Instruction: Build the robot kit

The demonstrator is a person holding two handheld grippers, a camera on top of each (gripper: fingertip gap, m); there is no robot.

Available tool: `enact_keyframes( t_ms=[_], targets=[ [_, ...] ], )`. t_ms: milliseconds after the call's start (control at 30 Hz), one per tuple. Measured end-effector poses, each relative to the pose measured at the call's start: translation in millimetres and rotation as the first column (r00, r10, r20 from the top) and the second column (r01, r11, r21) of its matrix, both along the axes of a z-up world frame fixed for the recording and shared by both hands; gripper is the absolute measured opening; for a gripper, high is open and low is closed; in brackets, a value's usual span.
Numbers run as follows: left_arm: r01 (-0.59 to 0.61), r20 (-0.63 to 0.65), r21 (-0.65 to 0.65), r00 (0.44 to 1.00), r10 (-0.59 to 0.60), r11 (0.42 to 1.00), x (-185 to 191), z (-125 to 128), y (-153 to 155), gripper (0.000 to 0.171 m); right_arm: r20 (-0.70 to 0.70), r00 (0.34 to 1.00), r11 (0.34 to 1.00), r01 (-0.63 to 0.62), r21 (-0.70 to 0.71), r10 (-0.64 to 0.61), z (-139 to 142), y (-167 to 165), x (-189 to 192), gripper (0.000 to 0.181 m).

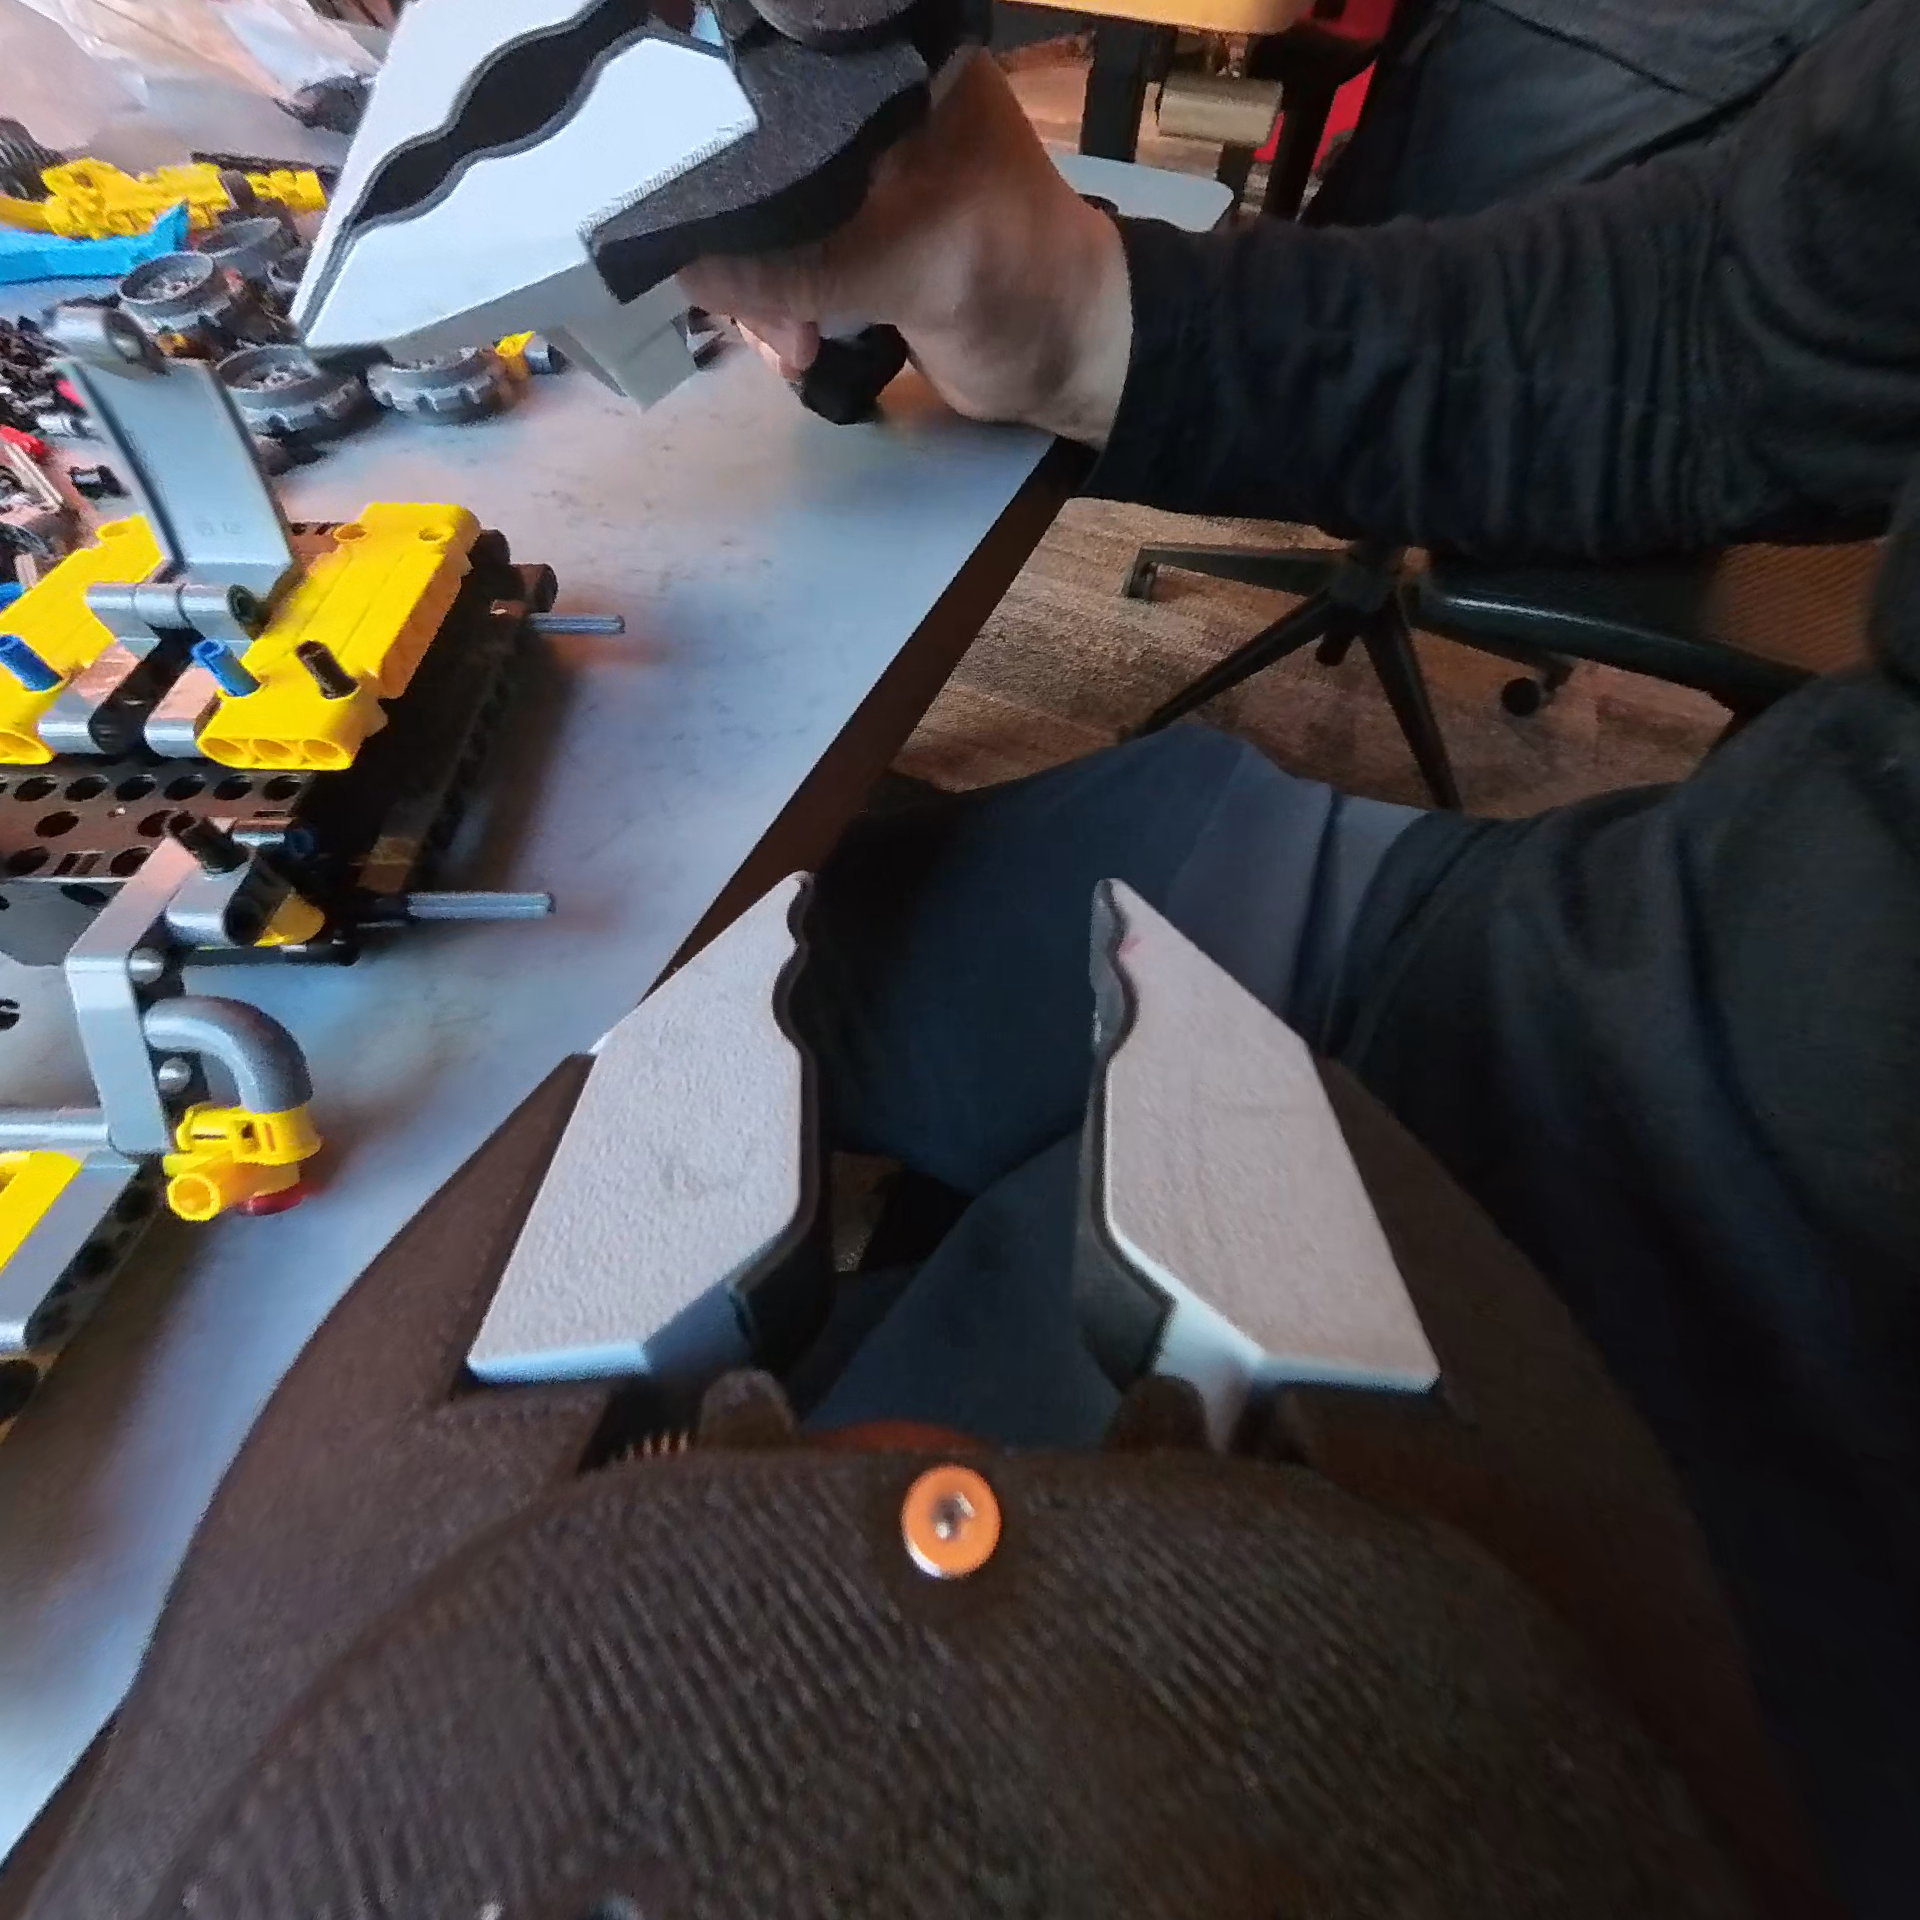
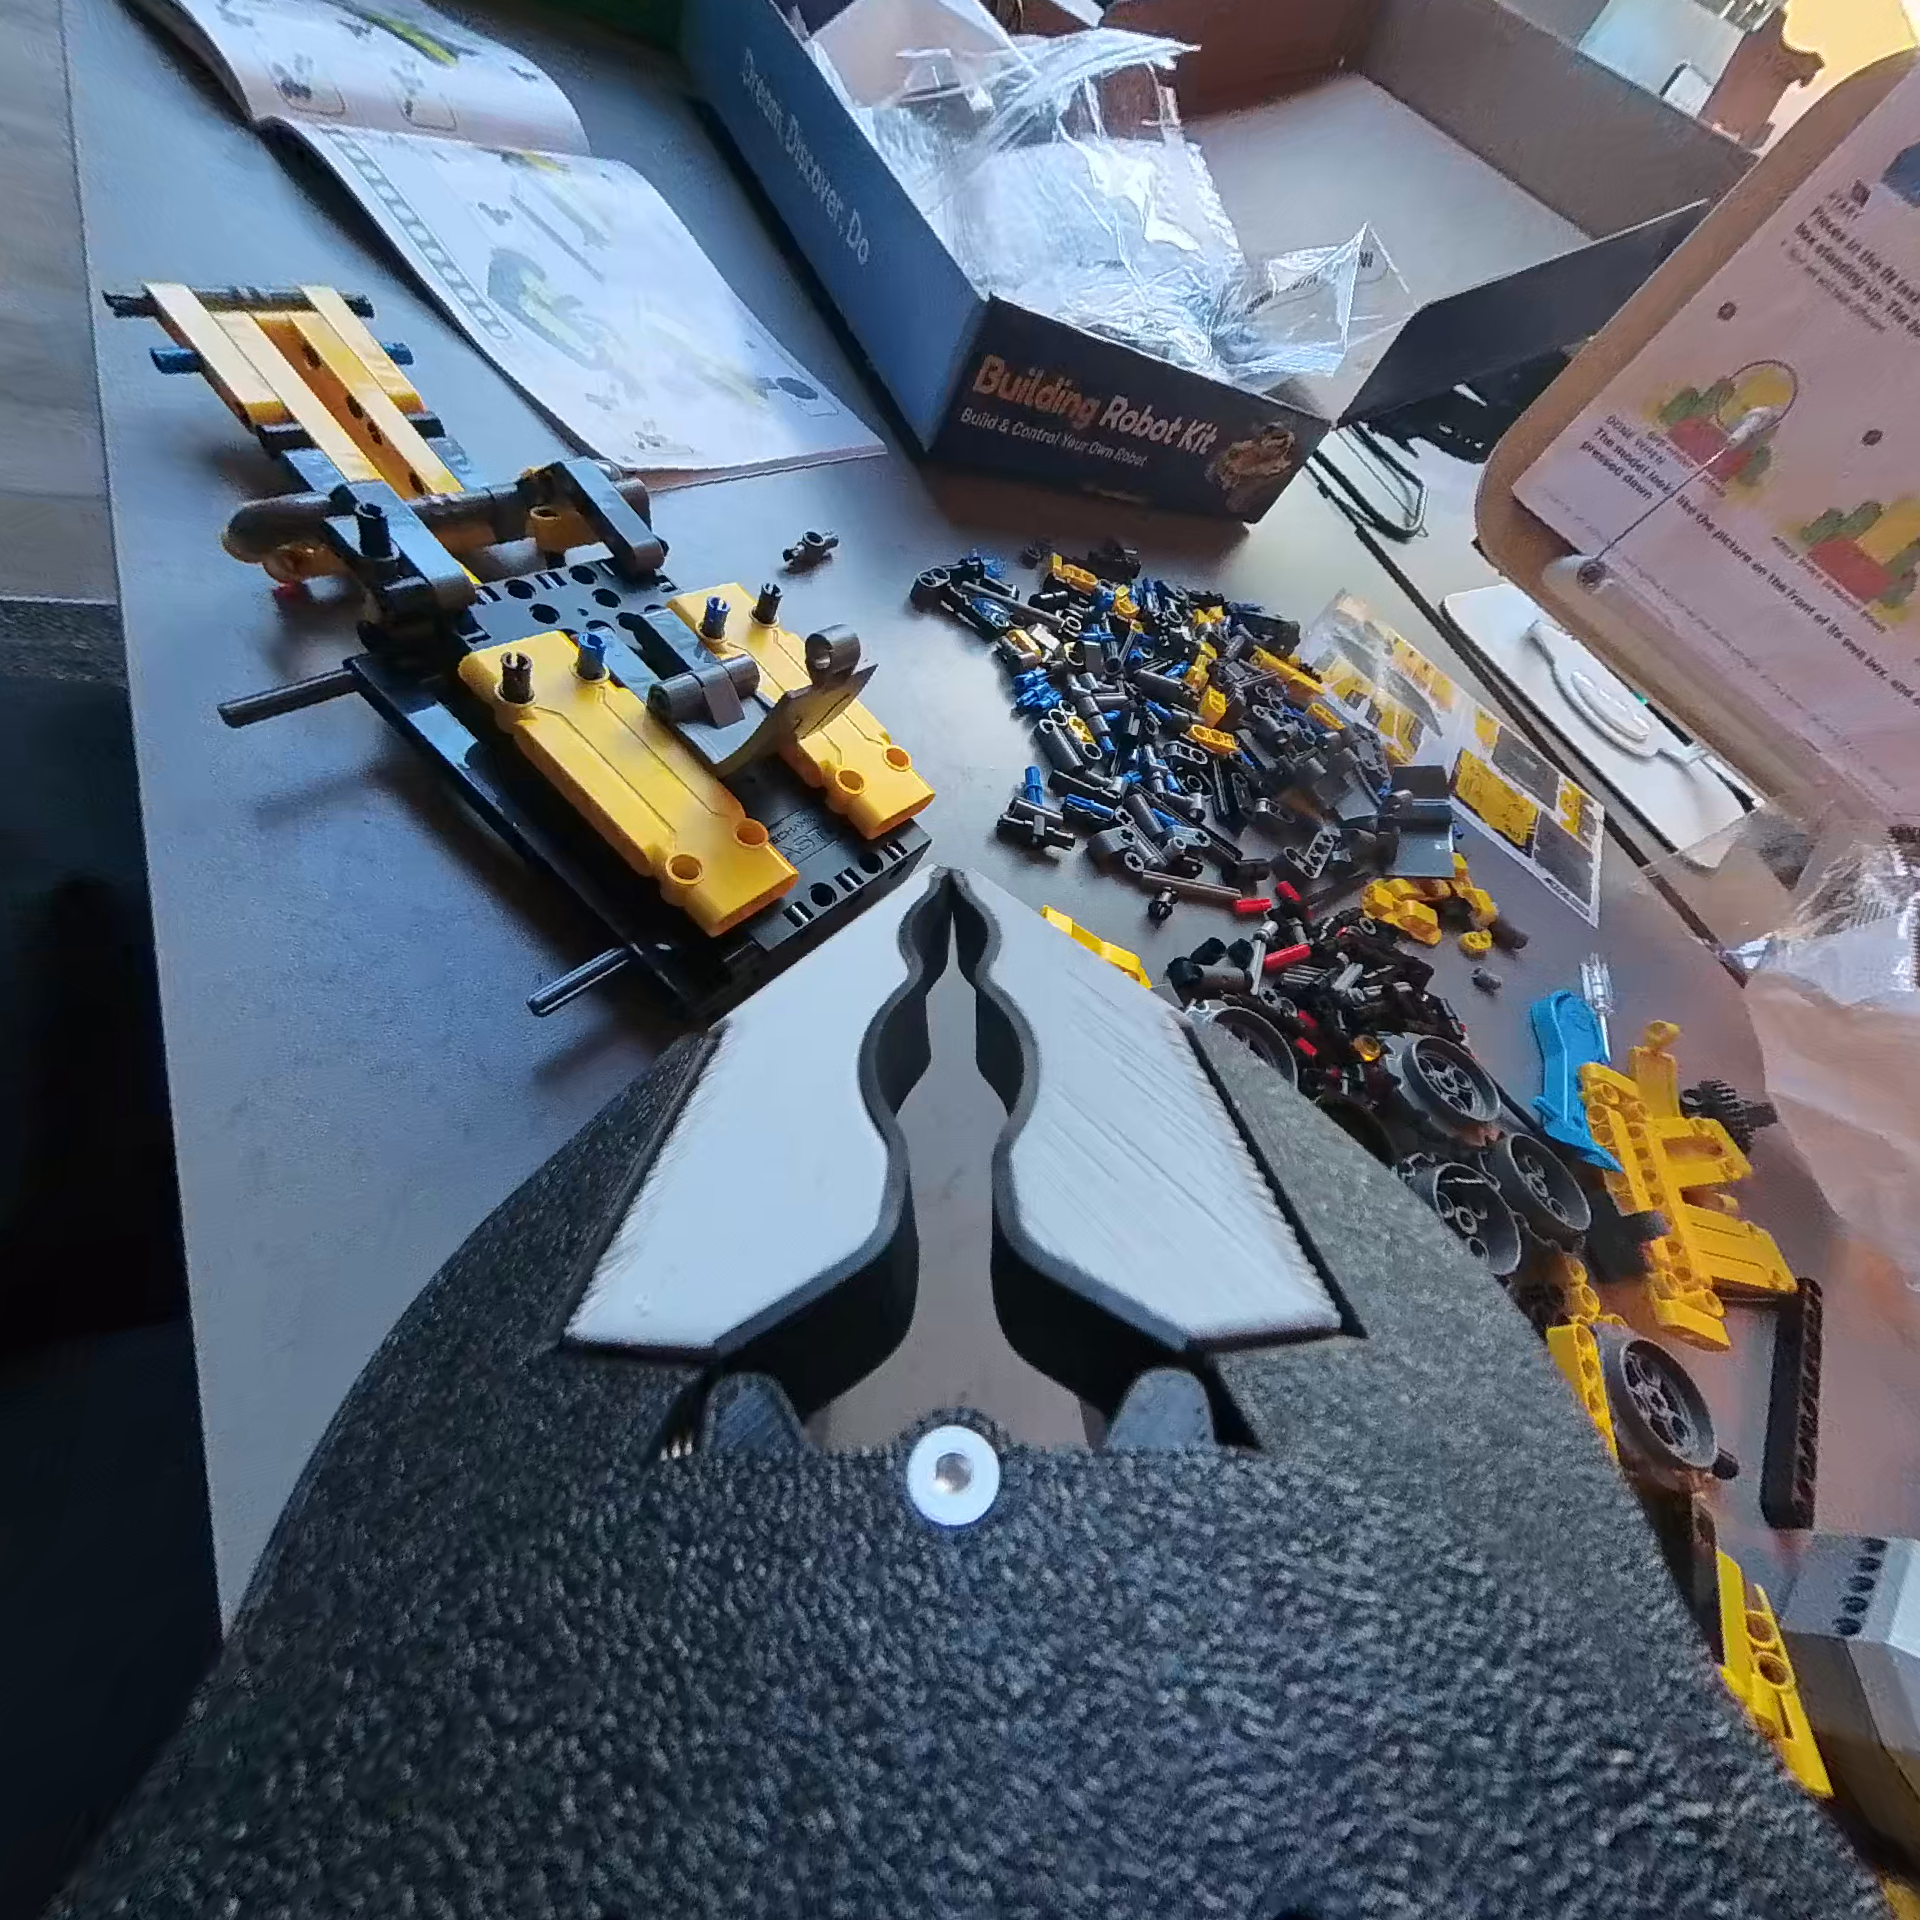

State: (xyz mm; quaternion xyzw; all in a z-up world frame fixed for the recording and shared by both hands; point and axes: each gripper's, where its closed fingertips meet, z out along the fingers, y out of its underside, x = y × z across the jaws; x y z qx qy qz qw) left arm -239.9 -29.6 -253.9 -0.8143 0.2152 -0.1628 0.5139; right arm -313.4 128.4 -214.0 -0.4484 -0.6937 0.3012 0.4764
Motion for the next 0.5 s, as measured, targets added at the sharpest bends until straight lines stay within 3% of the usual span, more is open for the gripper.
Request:
enact_keyframes(
  t_ms=[233,500],
  targets=[
    [0.004,0.013,-0.007,1.000,-0.004,1.000,0,0,0,0.048,0.010,1.000,1.000,-0.013,0.002,0.013,-2,-1,-1,0.000],
    [-0.032,0.045,-0.005,0.998,0.032,0.999,-9,3,4,0.047,-0.015,0.980,0.980,-0.199,0.002,0.199,2,-36,3,0.000]
  ],
)
